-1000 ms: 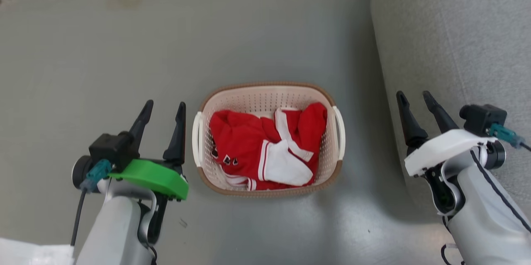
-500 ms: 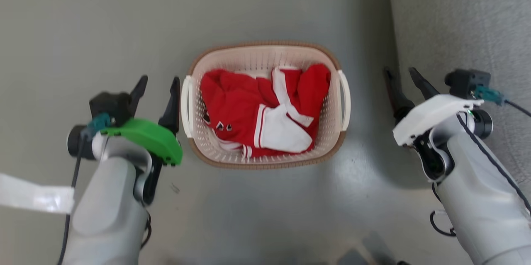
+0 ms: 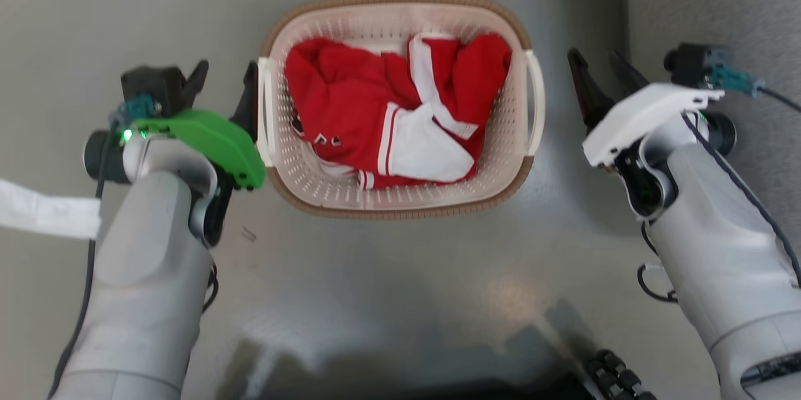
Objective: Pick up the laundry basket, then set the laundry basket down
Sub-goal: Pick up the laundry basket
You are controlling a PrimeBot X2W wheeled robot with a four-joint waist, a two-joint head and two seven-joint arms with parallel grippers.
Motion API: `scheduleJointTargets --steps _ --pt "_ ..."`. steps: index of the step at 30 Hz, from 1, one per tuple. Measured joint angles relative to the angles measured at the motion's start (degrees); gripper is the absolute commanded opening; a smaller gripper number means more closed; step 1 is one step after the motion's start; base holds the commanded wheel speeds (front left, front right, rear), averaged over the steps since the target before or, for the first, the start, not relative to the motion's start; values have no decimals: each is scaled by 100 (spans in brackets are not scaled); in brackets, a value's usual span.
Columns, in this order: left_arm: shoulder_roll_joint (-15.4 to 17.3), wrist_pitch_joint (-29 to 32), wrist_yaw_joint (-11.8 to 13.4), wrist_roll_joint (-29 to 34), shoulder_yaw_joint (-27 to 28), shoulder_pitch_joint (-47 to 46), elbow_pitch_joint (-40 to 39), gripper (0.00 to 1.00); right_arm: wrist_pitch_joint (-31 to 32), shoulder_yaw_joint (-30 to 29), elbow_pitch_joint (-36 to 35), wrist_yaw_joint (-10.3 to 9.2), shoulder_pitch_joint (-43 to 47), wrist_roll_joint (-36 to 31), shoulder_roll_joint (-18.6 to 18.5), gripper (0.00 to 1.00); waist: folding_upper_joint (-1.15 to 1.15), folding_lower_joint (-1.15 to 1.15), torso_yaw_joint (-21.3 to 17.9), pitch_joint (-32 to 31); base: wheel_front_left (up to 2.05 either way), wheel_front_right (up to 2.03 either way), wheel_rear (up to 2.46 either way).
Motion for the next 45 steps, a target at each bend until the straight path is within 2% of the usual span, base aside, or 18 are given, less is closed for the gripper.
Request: scheduleJointTargets --steps 6,15,31,32,33,34,35,36,37,38,45 --pt "-15 105 0 0 -44 -498 341 100 105 155 247 44 -462 75 105 100 0 0 5 512 0 0 0" --pt "-22 152 0 -71 -149 -770 839 100 188 392 689 51 -724 97 157 100 0 0 29 974 0 0 0" --pt "-25 346 -1 -428 -634 -1088 1362 100 391 816 1138 52 -1018 333 255 100 0 0 43 1230 0 0 0" --pt "-26 346 -2 -468 -677 -1095 1372 90 391 832 1157 52 -1039 352 256 100 0 0 40 1239 0 0 0" --pt "-26 346 -3 -505 -717 -1106 1385 79 391 847 1174 52 -1068 360 257 92 0 0 37 1248 0 0 0" --pt "-26 346 -8 -535 -746 -1119 1396 56 390 861 1181 52 -1096 388 259 61 0 0 34 1256 0 0 0" --pt "-26 346 -8 -552 -773 -1139 1408 35 390 878 1190 52 -1121 422 260 35 0 0 31 1262 0 0 0" --pt "-25 346 -8 -577 -803 -1163 1419 22 390 899 1198 52 -1140 456 263 24 0 0 28 1268 0 0 0" --pt "-25 345 -8 -598 -836 -1188 1429 0 390 923 1202 52 -1159 472 264 5 0 0 25 1272 0 0 0" --pt "-25 345 -8 -635 -872 -1207 1433 0 388 947 1209 52 -1180 486 265 0 0 0 22 1275 0 0 0" --pt "-52 267 -34 -758 -1055 -1261 1528 0 280 1078 1324 48 -1216 571 280 0 0 0 10 1213 0 0 0"
